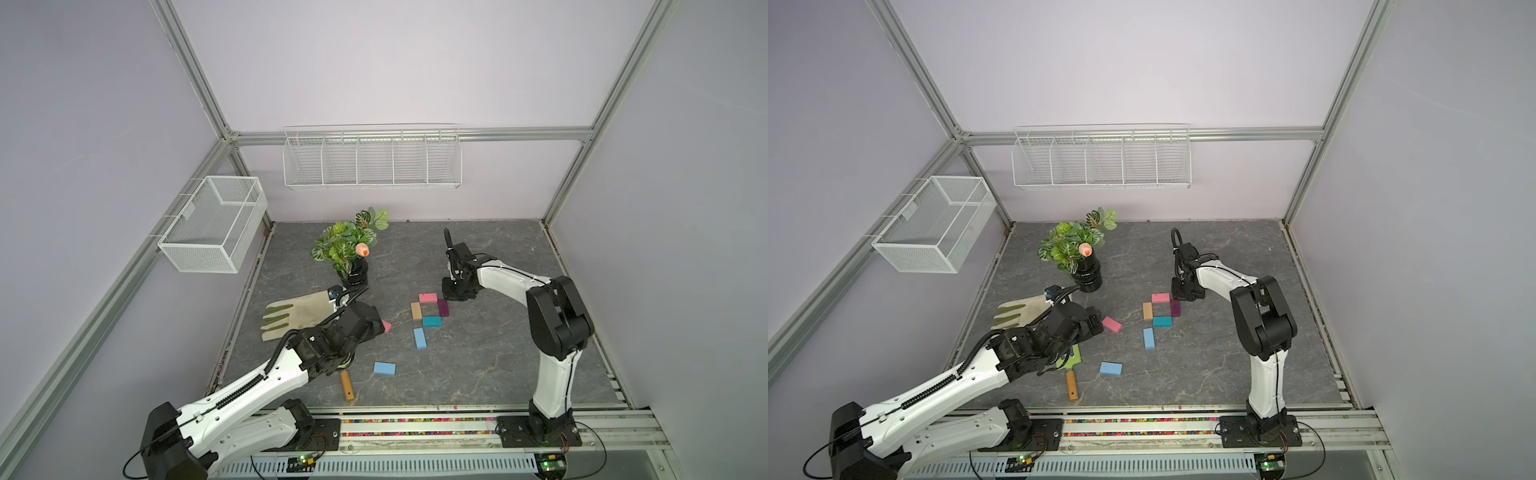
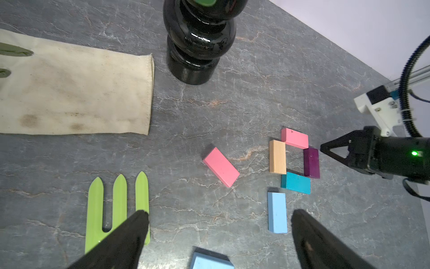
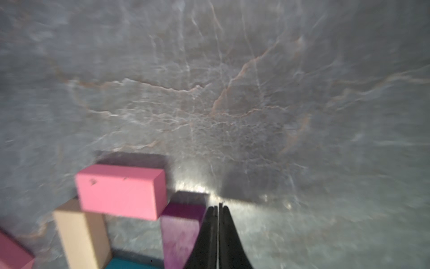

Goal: Assemble the number 8 with building blocks
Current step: Assemble the building block at the center of the board, then pick up the building block from the center of the board.

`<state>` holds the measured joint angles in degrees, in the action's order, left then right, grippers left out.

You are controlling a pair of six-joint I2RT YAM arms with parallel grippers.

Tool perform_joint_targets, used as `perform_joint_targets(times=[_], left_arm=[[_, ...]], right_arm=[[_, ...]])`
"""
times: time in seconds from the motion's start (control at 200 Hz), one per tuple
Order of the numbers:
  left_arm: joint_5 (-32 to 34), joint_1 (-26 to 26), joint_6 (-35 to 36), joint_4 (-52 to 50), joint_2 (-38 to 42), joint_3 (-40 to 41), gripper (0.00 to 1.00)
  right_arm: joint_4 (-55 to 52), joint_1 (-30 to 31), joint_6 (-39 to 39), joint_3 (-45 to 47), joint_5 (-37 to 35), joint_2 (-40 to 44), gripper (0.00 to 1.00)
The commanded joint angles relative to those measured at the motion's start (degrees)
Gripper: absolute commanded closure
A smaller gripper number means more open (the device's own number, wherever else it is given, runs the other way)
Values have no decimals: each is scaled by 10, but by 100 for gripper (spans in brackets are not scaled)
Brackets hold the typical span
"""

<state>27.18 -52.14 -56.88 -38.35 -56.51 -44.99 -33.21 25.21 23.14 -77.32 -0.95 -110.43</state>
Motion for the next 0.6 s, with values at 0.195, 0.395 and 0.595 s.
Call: perform_joint_targets(times=[0.195,0.395,0.595], left_arm=[[16,64,-47,-82,83,25,0],[62,73,-121,-164,161,37,1],[71,74,-136,-203,172,19,0]], right_arm=[[-86,67,-48,17,-46,155,41],[-102,138,-48,44,-34,175,30],[-117,222,-68,12,-38,130,29]])
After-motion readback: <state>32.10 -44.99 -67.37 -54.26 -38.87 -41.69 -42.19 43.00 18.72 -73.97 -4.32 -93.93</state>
